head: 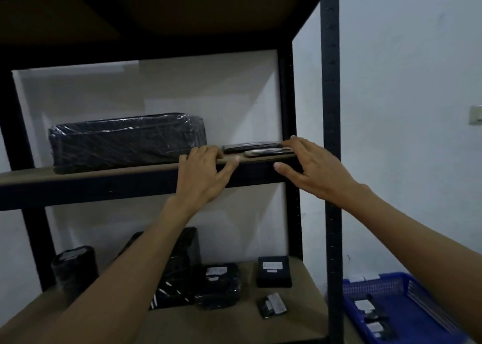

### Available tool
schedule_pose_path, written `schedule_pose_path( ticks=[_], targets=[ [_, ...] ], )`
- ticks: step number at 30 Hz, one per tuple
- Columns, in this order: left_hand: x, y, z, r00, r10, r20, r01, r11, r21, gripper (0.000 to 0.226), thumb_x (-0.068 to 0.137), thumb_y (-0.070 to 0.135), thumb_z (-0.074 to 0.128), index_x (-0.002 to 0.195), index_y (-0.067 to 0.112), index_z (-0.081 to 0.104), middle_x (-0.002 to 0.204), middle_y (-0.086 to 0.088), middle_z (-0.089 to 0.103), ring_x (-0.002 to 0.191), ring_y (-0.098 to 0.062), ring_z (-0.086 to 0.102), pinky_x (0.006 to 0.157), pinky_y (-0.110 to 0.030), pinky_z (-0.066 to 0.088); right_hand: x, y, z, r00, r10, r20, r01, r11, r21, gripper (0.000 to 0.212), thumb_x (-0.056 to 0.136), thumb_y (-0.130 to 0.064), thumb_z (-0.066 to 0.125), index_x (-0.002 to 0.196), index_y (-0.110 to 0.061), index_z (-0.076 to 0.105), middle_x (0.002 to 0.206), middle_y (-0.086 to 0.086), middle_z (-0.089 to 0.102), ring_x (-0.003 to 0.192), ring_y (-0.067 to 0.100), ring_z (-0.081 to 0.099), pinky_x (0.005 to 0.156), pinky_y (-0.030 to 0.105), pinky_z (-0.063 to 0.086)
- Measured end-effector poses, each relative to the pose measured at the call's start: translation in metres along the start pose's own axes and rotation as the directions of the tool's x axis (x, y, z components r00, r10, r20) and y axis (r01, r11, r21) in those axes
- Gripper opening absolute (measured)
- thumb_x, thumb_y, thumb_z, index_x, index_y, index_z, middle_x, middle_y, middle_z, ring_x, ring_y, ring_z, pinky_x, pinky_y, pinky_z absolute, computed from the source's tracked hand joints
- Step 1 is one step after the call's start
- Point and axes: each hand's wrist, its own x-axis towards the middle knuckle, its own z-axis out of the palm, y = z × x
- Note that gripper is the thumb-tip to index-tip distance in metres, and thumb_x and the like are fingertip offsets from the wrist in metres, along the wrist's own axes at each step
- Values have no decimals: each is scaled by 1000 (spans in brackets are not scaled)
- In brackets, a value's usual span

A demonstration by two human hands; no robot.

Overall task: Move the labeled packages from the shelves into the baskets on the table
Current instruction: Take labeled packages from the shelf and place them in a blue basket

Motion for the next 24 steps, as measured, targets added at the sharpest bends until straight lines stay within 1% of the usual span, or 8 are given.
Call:
schedule_pose_path(
  ticks=[3,8,10,13,15,17,21,24],
  targets=[
    [19,19,5,995,-81,64,81,997,13,48,94,57,38,90,16,62,100,-4,66,98,-26,57,90,-43,36,-2,7,5,997,-65,34,66,996,-53,69,88,-66,24,131,-15,45,137,6,49,122,25,48,105,37,32],
    [57,21,8,936,-240,256,243,970,19,28,95,28,42,107,13,63,116,-13,63,104,-32,57,87,-39,43,11,6,13,998,-56,-42,56,998,-3,73,87,-67,10,124,-19,50,125,1,54,113,20,53,99,40,38],
    [75,19,11,899,-239,368,251,968,14,25,90,18,47,109,13,63,119,-12,62,101,-28,56,89,-35,45,21,1,14,997,-29,-68,33,998,62,75,84,-70,8,121,-20,52,121,-1,54,110,18,53,95,39,39],
    [102,15,17,865,-233,444,257,966,8,30,88,10,46,115,8,59,123,-14,58,105,-26,54,87,-30,43,38,-8,15,998,-9,-60,17,993,121,81,81,-73,6,120,-21,52,123,0,53,114,20,50,97,44,40],
    [116,11,25,846,-256,467,263,963,52,32,91,14,47,120,4,55,126,-16,56,106,-28,54,82,-29,41,49,-11,19,999,-2,-44,7,992,123,83,79,-76,4,120,-22,52,123,0,54,113,21,50,96,49,41],
    [127,8,34,808,-290,514,273,956,110,41,96,30,47,124,1,51,128,-18,54,109,-30,55,82,-30,42,56,-12,23,1000,18,-16,-16,993,121,84,77,-78,2,120,-24,51,122,0,54,113,22,51,97,52,40],
    [138,3,51,713,-358,603,269,934,236,66,97,54,37,135,2,46,142,-17,46,124,-32,49,106,-39,39,56,-9,32,996,85,15,-85,994,70,84,77,-79,1,122,-26,49,123,1,54,115,25,50,99,57,36],
    [144,2,56,655,-396,643,257,918,303,69,95,61,33,139,8,44,147,-13,42,129,-30,45,110,-41,34,53,-9,37,995,94,12,-94,995,-41,73,83,-75,12,124,-26,47,125,2,54,116,27,50,96,53,40]
  ],
)
